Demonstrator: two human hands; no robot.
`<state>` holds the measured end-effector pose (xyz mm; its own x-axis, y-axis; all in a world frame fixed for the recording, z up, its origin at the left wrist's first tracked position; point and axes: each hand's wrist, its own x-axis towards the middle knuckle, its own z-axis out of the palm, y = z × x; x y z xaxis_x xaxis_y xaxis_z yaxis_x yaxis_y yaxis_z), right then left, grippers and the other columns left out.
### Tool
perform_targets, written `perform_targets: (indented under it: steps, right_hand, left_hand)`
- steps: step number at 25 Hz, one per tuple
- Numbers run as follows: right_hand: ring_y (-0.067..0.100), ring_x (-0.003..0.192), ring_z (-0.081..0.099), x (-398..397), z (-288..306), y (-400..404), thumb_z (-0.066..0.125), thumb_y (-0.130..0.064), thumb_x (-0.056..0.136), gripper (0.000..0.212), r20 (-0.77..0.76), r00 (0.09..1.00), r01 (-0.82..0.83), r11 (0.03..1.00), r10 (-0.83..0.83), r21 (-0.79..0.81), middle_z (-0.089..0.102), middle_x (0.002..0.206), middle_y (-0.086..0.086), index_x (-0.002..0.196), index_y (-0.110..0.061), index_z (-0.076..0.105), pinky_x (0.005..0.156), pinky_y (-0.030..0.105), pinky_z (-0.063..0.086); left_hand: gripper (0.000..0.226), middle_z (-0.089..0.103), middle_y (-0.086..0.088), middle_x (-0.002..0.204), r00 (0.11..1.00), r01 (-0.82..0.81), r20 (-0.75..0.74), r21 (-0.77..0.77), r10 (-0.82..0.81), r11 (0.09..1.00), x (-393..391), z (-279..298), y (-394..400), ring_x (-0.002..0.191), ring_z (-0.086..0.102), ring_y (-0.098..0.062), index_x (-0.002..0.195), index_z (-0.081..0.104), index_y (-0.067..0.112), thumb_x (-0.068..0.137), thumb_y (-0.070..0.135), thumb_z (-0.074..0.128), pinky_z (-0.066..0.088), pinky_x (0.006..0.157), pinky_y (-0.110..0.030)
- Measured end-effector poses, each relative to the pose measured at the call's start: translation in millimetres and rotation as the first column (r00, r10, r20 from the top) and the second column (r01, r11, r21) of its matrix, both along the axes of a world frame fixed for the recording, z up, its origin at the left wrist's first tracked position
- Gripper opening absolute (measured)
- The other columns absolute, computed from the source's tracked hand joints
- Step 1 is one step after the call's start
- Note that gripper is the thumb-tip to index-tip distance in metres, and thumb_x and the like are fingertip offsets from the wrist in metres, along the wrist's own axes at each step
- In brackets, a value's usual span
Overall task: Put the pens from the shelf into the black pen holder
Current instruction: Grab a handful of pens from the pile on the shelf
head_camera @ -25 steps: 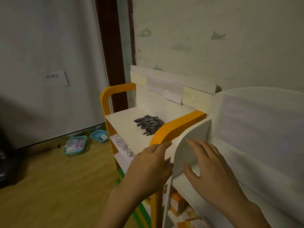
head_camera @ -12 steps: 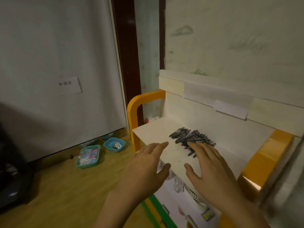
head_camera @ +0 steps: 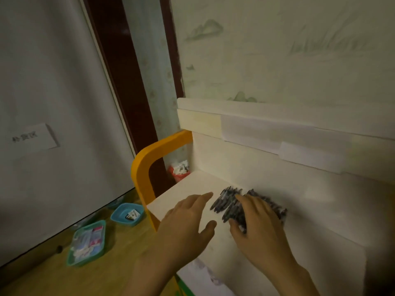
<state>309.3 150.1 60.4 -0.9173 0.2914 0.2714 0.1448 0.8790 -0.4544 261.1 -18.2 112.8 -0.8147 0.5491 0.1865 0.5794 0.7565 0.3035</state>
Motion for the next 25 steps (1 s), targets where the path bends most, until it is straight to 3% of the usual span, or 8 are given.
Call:
perform_targets:
  steps: [6, 10, 12, 15, 18, 22, 25]
  right_hand:
    - [0.016, 0.133, 0.034, -77, -13, 45, 0.049, -0.045, 0.092, 0.054, 0.060, 0.992, 0.110, 0.994, -0.109, -0.019, 0.041, 0.142, -0.008, 0.142, -0.032, 0.034, 0.109, 0.037, 0.035]
    - [0.017, 0.141, 0.024, -104, -35, 67, 0.042, -0.049, 0.093, 0.056, 0.160, 0.969, 0.182, 0.982, -0.189, 0.057, 0.030, 0.151, -0.006, 0.145, -0.033, 0.027, 0.113, 0.040, 0.030]
    - [0.018, 0.143, 0.020, -115, -44, 72, 0.041, -0.049, 0.095, 0.058, 0.209, 0.953, 0.209, 0.976, -0.218, 0.069, 0.026, 0.153, -0.005, 0.147, -0.033, 0.024, 0.115, 0.041, 0.026]
    - [0.025, 0.135, 0.032, -124, -47, 72, 0.045, -0.047, 0.094, 0.058, 0.241, 0.930, 0.259, 0.961, -0.276, 0.102, 0.036, 0.146, -0.002, 0.147, -0.030, 0.030, 0.110, 0.042, 0.033]
    - [0.028, 0.134, 0.035, -134, -53, 73, 0.044, -0.047, 0.093, 0.057, 0.284, 0.896, 0.313, 0.939, -0.341, 0.139, 0.040, 0.144, -0.001, 0.146, -0.028, 0.033, 0.113, 0.043, 0.030]
    - [0.030, 0.127, 0.046, -142, -57, 70, 0.041, -0.048, 0.087, 0.057, 0.287, 0.866, 0.381, 0.912, -0.410, 0.153, 0.052, 0.135, 0.002, 0.139, -0.025, 0.044, 0.108, 0.047, 0.038]
    - [0.027, 0.135, 0.035, -148, -61, 66, 0.032, -0.051, 0.089, 0.059, 0.319, 0.857, 0.376, 0.914, -0.405, 0.149, 0.042, 0.143, -0.002, 0.143, -0.028, 0.036, 0.114, 0.046, 0.028]
  left_hand:
    - [0.061, 0.034, 0.015, 0.150, 0.992, 0.104, 0.071, 0.033, -0.106, 0.994, -107, -24, 49, 0.132, 0.039, -0.008, 0.148, 0.019, 0.041, 0.095, 0.048, 0.047, 0.040, 0.103, -0.027]
    - [0.056, 0.041, 0.009, 0.145, 0.970, 0.161, 0.183, 0.023, -0.162, 0.987, -171, -69, 82, 0.126, 0.046, -0.013, 0.146, 0.025, 0.038, 0.095, 0.045, 0.048, 0.043, 0.095, -0.028]
    - [0.053, 0.045, 0.004, 0.142, 0.955, 0.159, 0.253, -0.005, -0.152, 0.987, -202, -98, 99, 0.124, 0.048, -0.018, 0.144, 0.030, 0.033, 0.095, 0.045, 0.048, 0.044, 0.093, -0.030]
    - [0.050, 0.050, -0.006, 0.128, 0.940, 0.097, 0.338, -0.118, -0.052, 0.988, -234, -138, 122, 0.112, 0.052, -0.023, 0.132, 0.041, 0.020, 0.093, 0.050, 0.047, 0.049, 0.087, -0.036]
    - [0.063, 0.046, -0.009, 0.120, 0.932, 0.075, 0.363, -0.243, 0.019, 0.967, -252, -163, 141, 0.110, 0.047, -0.025, 0.123, 0.044, 0.014, 0.084, 0.061, 0.053, 0.046, 0.081, -0.035]
    - [0.061, 0.048, -0.011, 0.113, 0.897, 0.129, 0.440, -0.181, -0.037, 0.975, -263, -179, 152, 0.099, 0.054, -0.025, 0.116, 0.045, 0.009, 0.082, 0.057, 0.062, 0.052, 0.079, -0.036]
    - [0.050, 0.054, -0.012, 0.108, 0.852, 0.164, 0.514, -0.087, -0.097, 0.983, -265, -185, 158, 0.091, 0.059, -0.025, 0.110, 0.047, 0.006, 0.085, 0.045, 0.064, 0.054, 0.075, -0.036]
